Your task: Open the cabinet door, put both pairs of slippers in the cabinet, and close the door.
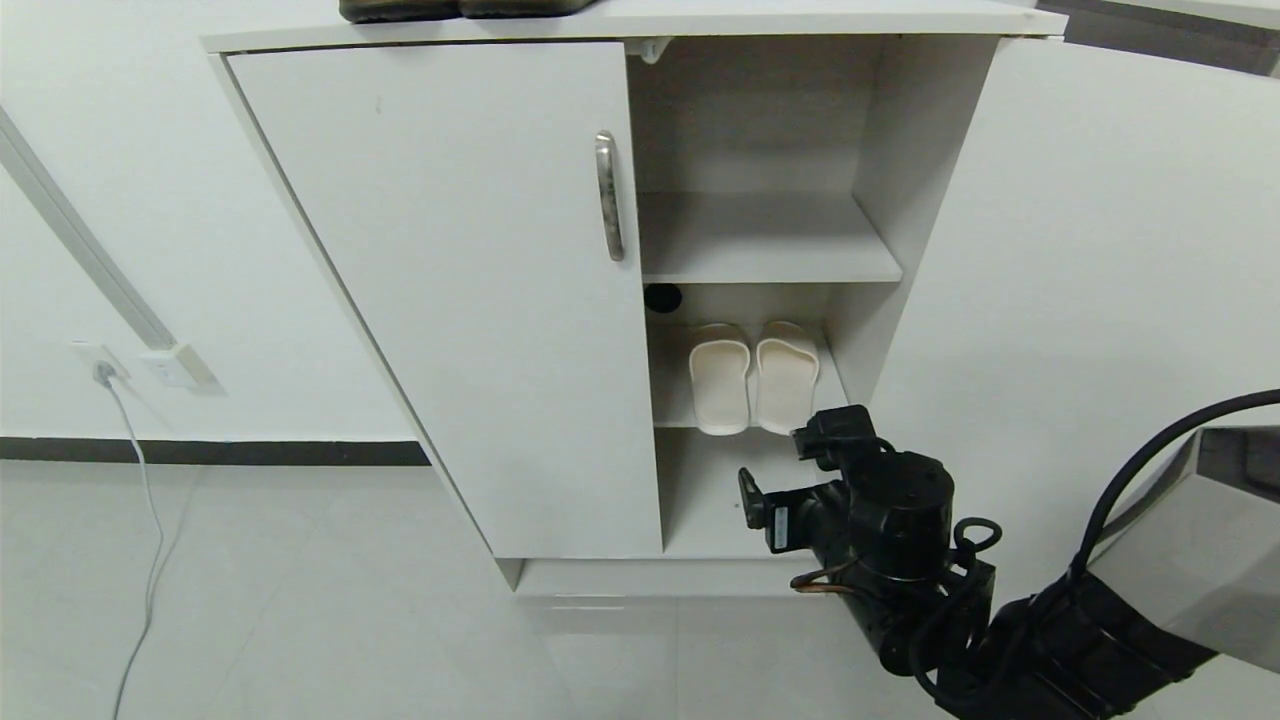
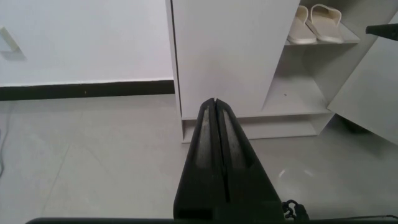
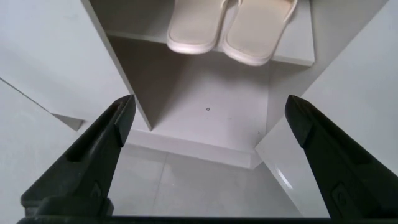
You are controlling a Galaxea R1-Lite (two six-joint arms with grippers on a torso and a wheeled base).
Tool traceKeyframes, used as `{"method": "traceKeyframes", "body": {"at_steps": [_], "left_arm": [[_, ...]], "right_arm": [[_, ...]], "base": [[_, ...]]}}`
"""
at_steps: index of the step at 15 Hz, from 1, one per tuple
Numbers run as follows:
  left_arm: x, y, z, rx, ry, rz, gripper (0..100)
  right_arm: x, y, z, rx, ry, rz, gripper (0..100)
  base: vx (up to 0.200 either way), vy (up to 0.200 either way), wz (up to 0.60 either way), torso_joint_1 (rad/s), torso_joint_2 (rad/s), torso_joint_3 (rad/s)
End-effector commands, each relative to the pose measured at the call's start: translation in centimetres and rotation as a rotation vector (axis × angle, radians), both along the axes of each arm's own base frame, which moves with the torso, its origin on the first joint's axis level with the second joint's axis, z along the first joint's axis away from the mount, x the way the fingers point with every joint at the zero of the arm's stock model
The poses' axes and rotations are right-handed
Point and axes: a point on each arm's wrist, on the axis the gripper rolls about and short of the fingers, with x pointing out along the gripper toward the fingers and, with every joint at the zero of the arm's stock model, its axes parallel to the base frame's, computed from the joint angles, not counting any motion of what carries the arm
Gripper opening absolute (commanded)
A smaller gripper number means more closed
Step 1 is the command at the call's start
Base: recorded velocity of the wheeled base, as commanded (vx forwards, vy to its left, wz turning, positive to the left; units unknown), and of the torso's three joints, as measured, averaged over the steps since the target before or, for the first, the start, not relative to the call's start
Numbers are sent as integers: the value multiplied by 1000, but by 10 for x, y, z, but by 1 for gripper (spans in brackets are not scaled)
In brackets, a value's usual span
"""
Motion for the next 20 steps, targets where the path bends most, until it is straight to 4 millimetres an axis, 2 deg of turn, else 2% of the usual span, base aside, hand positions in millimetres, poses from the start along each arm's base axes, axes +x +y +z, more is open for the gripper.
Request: {"method": "traceKeyframes", "body": {"at_steps": [1, 10, 18, 20], "left_arm": [[0, 0, 0, 0, 1, -1, 0], [0, 0, 0, 3, 1, 1, 0], [0, 0, 0, -1, 1, 2, 0], [0, 0, 0, -1, 1, 2, 0]], "right_arm": [[-1, -1, 3, 7, -7, 0, 100], [-1, -1, 2, 3, -2, 0, 100], [-1, -1, 3, 10, -11, -8, 100], [0, -1, 3, 10, -11, -6, 100]], "base": [[0, 0, 0, 0, 0, 0], [0, 0, 0, 1, 2, 149], [0, 0, 0, 0, 0, 0], [0, 200, 0, 2, -2, 7]]}}
